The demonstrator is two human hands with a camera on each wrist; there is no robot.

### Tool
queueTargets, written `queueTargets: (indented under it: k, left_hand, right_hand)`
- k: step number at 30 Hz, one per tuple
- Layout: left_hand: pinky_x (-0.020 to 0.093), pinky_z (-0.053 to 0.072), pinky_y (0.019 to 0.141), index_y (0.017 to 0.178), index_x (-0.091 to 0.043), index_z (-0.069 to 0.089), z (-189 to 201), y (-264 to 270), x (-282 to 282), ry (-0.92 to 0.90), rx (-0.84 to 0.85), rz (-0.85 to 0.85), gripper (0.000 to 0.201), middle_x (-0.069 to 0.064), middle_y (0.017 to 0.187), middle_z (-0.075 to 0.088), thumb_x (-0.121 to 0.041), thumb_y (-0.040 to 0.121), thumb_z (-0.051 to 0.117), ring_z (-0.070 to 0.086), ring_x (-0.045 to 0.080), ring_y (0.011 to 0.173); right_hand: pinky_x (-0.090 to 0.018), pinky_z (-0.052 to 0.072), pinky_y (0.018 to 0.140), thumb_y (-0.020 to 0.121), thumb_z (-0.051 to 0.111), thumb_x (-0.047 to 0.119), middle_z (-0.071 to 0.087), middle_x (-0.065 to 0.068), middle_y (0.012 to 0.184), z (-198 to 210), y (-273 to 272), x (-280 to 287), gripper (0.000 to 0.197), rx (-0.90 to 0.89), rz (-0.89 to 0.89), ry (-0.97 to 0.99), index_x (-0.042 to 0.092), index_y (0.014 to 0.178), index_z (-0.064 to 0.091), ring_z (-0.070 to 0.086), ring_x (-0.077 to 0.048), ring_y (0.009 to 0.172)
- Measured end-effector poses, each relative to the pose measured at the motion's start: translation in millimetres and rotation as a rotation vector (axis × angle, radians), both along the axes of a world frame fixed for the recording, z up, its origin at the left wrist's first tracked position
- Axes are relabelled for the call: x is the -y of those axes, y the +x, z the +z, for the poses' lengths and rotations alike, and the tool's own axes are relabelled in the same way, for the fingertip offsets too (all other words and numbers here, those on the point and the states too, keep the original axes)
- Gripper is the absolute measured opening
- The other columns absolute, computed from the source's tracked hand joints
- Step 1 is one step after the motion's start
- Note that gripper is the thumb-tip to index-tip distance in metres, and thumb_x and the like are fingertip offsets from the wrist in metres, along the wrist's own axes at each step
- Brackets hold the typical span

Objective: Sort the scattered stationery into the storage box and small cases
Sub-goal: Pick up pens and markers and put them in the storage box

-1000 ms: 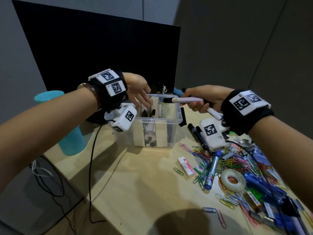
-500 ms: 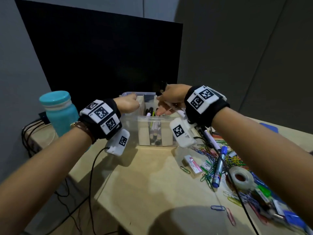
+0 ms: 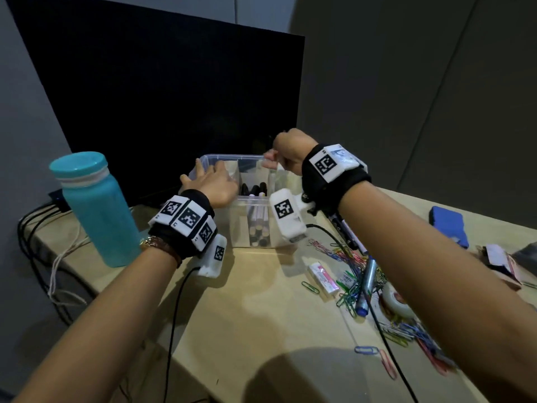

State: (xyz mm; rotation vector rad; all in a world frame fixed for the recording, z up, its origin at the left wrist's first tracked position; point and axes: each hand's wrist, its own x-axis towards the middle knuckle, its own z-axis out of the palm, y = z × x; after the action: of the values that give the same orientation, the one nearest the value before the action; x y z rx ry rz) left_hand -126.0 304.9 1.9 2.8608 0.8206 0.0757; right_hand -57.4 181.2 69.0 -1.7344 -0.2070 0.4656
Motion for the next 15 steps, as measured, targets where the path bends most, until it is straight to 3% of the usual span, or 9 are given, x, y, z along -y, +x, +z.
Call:
queueTargets:
  k: [2,4,5,7,8,10,12,13,15]
  left_hand:
    - [0.052,0.005,0.116,0.155,-0.013,0.008,-3,0,-2,-0.001,0.014,0.002,0.059,0.009,0.163,0.004,-0.036,0.103,0.022,-0.008,0.023,0.149]
    - [0.053,0.005,0.116,0.155,-0.016,0.01,-5,-1,-4,-0.003,0.032,0.002,0.058,0.009,0.163,0.002,-0.037,0.102,0.021,-0.007,0.023,0.149]
    - [0.053,0.006,0.116,0.155,-0.016,0.011,-6,-1,-5,-0.008,0.049,0.004,0.058,0.008,0.163,0.003,-0.037,0.102,0.021,-0.006,0.023,0.15]
    - [0.053,0.008,0.115,0.154,-0.013,0.011,-5,-3,-3,-0.014,0.077,0.014,0.057,0.009,0.162,0.006,-0.035,0.103,0.022,-0.004,0.023,0.15]
    - [0.052,0.009,0.115,0.153,-0.012,0.011,-5,-4,-3,-0.019,0.087,0.015,0.056,0.01,0.162,0.008,-0.034,0.103,0.023,-0.002,0.024,0.15]
    - [0.051,0.011,0.115,0.153,-0.012,0.011,-4,-6,-3,-0.043,0.111,0.024,0.056,0.011,0.162,0.009,-0.034,0.102,0.024,0.0,0.026,0.15]
    - [0.052,0.014,0.115,0.153,-0.014,0.011,-4,-7,-4,-0.068,0.143,0.045,0.057,0.013,0.161,0.01,-0.035,0.101,0.025,0.003,0.029,0.149]
    - [0.051,0.014,0.115,0.153,-0.014,0.012,-3,-10,-2,-0.081,0.149,0.054,0.057,0.014,0.161,0.01,-0.035,0.102,0.026,0.004,0.03,0.149]
    - [0.049,0.014,0.115,0.152,-0.013,0.013,2,-15,6,-0.097,0.169,0.046,0.055,0.016,0.16,0.011,-0.032,0.103,0.028,0.006,0.032,0.148]
  right_hand:
    - [-0.039,0.048,0.087,0.1,0.034,0.0,0.043,-0.01,0.077,-4,3,-6,0.027,-0.06,0.049,-0.112,0.0,0.125,0.044,0.043,-0.016,0.063]
    - [-0.038,0.043,0.101,0.101,0.033,-0.002,0.035,-0.003,0.075,-6,9,-10,0.038,0.021,0.077,-0.194,-0.015,0.137,0.037,0.042,-0.017,0.073]
    - [-0.039,0.044,0.104,0.101,0.033,-0.002,0.04,-0.004,0.08,-5,8,-11,0.041,0.049,0.114,-0.183,-0.015,0.14,0.033,0.044,-0.021,0.081]
    - [-0.041,0.05,0.099,0.101,0.035,0.003,0.054,-0.015,0.115,-5,8,-9,0.043,0.062,0.138,-0.082,-0.008,0.143,0.033,0.052,-0.025,0.093]
    - [-0.039,0.053,0.093,0.101,0.035,0.004,0.051,-0.02,0.131,-6,9,-8,0.043,0.078,0.128,-0.047,-0.005,0.143,0.033,0.057,-0.028,0.1]
    - [-0.035,0.059,0.078,0.101,0.035,0.003,0.053,-0.026,0.131,-8,8,-4,0.04,0.078,0.152,-0.03,-0.006,0.14,0.037,0.063,-0.032,0.106]
    - [-0.028,0.057,0.066,0.1,0.04,0.006,0.065,-0.019,0.115,-8,6,2,0.033,0.247,0.253,-0.215,-0.003,0.128,0.054,0.065,-0.023,0.096]
    - [-0.025,0.054,0.068,0.099,0.044,0.009,0.068,-0.012,0.111,-9,7,5,0.029,0.42,0.343,-0.384,0.003,0.121,0.063,0.063,-0.017,0.096]
    - [-0.027,0.05,0.089,0.097,0.048,0.015,0.067,-0.001,0.119,-14,6,8,0.029,0.739,0.546,-0.704,0.018,0.115,0.071,0.059,-0.015,0.11]
